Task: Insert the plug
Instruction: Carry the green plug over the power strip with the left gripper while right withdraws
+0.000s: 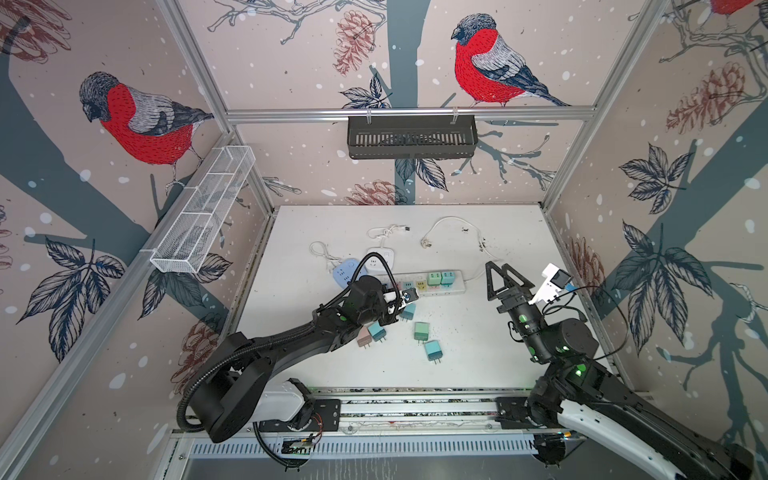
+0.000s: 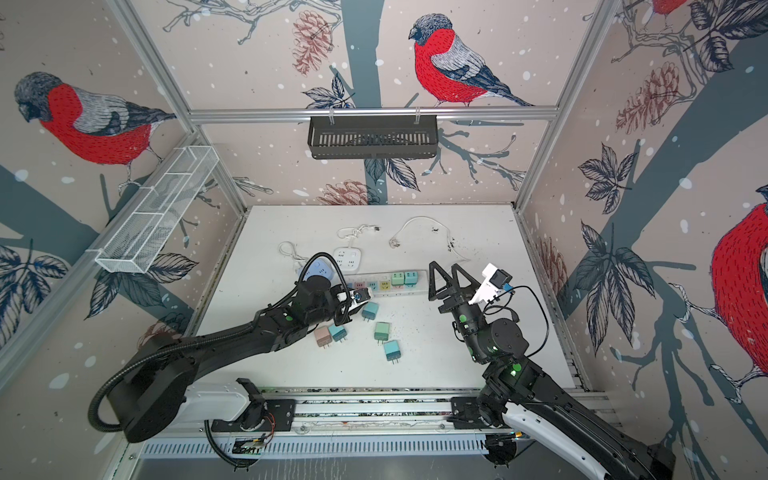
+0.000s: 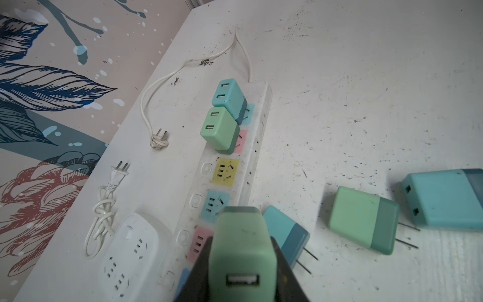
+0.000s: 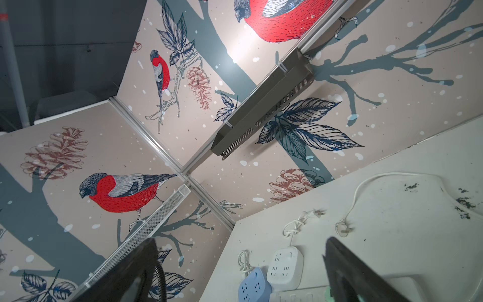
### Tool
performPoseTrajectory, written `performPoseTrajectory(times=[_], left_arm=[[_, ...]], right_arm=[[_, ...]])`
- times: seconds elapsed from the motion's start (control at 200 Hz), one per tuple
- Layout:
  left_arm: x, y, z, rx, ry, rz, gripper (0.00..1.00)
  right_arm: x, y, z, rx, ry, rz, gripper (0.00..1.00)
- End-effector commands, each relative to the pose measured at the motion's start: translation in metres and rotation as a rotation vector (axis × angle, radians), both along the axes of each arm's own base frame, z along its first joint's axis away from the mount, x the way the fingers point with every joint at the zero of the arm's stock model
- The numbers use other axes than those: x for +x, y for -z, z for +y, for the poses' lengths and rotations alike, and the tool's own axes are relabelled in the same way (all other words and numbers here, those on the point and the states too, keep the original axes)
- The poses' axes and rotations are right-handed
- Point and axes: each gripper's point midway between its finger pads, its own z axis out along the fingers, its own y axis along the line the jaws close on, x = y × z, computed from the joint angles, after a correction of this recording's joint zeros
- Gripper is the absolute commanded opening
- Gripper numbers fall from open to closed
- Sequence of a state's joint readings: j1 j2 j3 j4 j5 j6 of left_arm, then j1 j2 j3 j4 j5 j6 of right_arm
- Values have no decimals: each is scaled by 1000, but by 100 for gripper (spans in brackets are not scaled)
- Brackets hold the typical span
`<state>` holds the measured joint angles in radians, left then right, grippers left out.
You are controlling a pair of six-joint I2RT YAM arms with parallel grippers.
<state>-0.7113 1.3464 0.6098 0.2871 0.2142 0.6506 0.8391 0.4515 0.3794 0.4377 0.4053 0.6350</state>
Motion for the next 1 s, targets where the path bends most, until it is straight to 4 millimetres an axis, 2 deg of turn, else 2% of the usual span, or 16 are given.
performPoseTrajectory(times=[0.0,0.105,0.24,0.295,0.445,0.595,0.71,0.75,0.765,0.861,0.996], left_arm=[[-1,6,-7,50,73,14,0],[4,10,-9,88,64,50,0],[7,21,-9,126,60,73,0],[10,26,-9,142,58,85,0],[16,44,-13,205,65,136,0],[25,42,-23,229,82,162,0],[35,37,-32,235,96,144,0],[36,41,-31,246,99,146,0],[42,34,-35,236,97,130,0],[55,36,-40,259,103,140,0],[69,41,-46,301,105,160,0]], right_arm=[[-2,4,-9,-134,78,-121,100],[21,30,-37,-241,275,-35,100],[46,58,-51,-346,333,11,100],[56,76,-58,-361,330,25,100],[67,108,-85,-337,366,51,100],[74,129,-103,-325,399,84,100],[80,143,-111,-338,426,115,100],[85,149,-113,-334,430,140,100],[86,150,-112,-336,423,144,100],[93,158,-104,-361,377,166,100],[94,158,-103,-362,379,149,100]])
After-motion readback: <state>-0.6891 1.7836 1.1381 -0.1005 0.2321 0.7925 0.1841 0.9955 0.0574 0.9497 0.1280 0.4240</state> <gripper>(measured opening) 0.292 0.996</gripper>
